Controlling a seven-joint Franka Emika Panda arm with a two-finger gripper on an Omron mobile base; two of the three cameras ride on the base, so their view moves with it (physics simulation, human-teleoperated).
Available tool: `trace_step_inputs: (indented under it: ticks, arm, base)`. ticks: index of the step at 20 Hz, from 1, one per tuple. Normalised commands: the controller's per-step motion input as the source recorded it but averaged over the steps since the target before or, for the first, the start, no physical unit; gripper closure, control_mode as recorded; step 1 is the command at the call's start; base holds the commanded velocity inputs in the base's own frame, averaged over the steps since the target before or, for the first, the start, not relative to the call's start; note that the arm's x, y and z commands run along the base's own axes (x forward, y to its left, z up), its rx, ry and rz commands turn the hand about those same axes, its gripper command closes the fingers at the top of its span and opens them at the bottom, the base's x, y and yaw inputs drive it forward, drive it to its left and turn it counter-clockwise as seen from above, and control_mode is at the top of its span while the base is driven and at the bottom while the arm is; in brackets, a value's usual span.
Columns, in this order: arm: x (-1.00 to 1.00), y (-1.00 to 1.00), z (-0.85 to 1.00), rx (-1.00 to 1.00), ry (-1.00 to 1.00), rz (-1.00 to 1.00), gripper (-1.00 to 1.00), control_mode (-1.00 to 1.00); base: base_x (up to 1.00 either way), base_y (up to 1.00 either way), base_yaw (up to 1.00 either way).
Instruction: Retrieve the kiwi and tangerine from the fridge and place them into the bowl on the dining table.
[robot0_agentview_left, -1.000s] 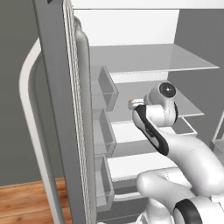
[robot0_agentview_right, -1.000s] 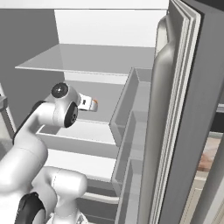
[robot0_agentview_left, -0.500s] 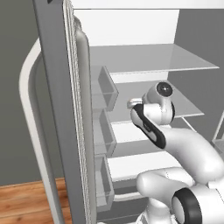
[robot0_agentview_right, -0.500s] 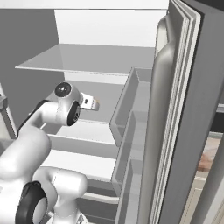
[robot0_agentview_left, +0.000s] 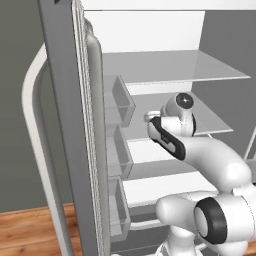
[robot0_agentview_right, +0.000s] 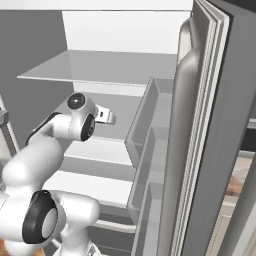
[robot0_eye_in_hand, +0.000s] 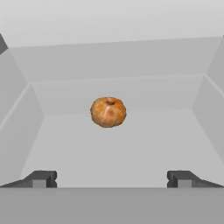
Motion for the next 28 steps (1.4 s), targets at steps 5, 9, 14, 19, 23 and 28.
trace_step_inputs:
  ticks: [5, 9, 14, 19, 23, 28]
  arm:
    - [0.23, -0.03, -0.13, 0.0, 0.0, 0.0, -1.0, -1.0]
    - [0.18, -0.02, -0.18, 0.0, 0.0, 0.0, -1.0, -1.0]
    - [0.22, 0.0, -0.15, 0.0, 0.0, 0.0, -1.0, -1.0]
    - [0.28, 0.0, -0.08, 0.0, 0.0, 0.0, -1.0, -1.0]
    - [0.29, 0.0, -0.09, 0.0, 0.0, 0.0, -1.0, -1.0]
    - [0.23, 0.0, -0.1, 0.0, 0.0, 0.0, -1.0, -1.0]
  base:
    - [0.0, 0.0, 0.0]
    - [0.0, 0.0, 0.0]
    - [0.0, 0.0, 0.0]
    - [0.0, 0.0, 0.0]
    - [0.0, 0.0, 0.0]
    - [0.0, 0.0, 0.0]
